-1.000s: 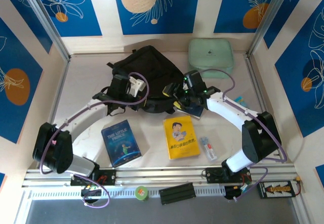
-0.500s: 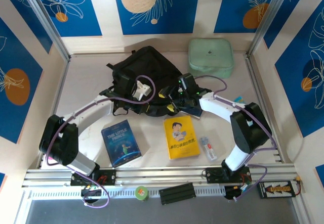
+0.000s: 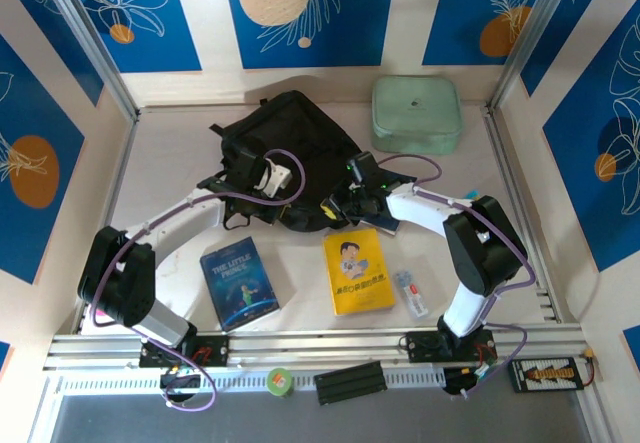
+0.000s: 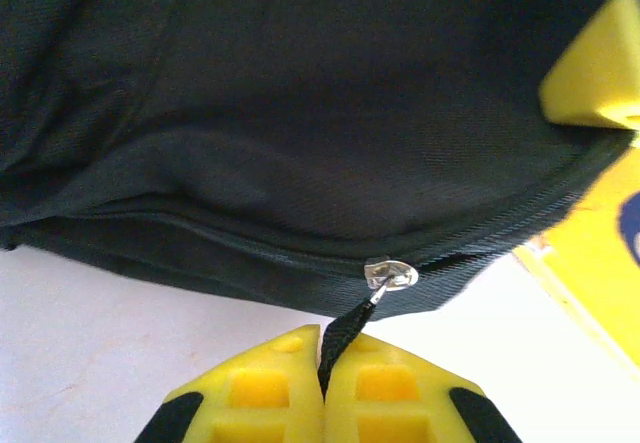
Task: Pack the student bag
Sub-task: Unzip the student bag at the top-center of the table.
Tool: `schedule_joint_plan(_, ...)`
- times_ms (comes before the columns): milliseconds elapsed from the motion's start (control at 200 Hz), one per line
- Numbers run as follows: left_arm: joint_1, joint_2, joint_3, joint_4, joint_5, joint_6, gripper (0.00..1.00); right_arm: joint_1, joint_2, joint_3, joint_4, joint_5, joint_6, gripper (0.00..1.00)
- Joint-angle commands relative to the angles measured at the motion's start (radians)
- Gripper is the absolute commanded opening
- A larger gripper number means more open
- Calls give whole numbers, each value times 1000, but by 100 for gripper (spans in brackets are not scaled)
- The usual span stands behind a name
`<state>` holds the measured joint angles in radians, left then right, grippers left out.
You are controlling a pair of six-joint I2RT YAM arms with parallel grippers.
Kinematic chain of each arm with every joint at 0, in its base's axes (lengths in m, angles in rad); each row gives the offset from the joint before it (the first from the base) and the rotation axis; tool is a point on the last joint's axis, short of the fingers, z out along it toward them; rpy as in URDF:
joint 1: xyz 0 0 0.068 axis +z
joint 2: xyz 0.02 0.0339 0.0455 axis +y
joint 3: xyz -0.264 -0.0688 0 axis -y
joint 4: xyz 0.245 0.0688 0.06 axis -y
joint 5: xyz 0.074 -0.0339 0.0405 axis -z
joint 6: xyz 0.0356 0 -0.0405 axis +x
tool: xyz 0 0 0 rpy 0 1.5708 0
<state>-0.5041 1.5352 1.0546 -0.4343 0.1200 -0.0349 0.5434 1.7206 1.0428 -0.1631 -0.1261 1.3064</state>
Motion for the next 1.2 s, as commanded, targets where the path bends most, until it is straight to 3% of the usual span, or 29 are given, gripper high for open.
schedule_joint_plan(0,22,0,-9,-23,-148,-13,0,-11,-6,15,-85,72,-42,6)
schedule_joint_plan(595,94,141,64,-49,-283,0,0,-16,-36,39,-72,88,-79,2)
schedule_joint_plan(945,155,205,177,-105,-393,-63,0,55,110,178,-2,58,-36,2)
schedule_joint_plan(1060,161,118,180,-153,-352,-107,25,70,183,261,5,14,-35,2)
schedule_joint_plan(1130,164,20,137,-154,-353,-137,50,77,233,321,-9,9,-38,3)
schedule_joint_plan(1195,175,-71,96,-161,-357,-175,66,80,277,378,-19,-11,-53,11)
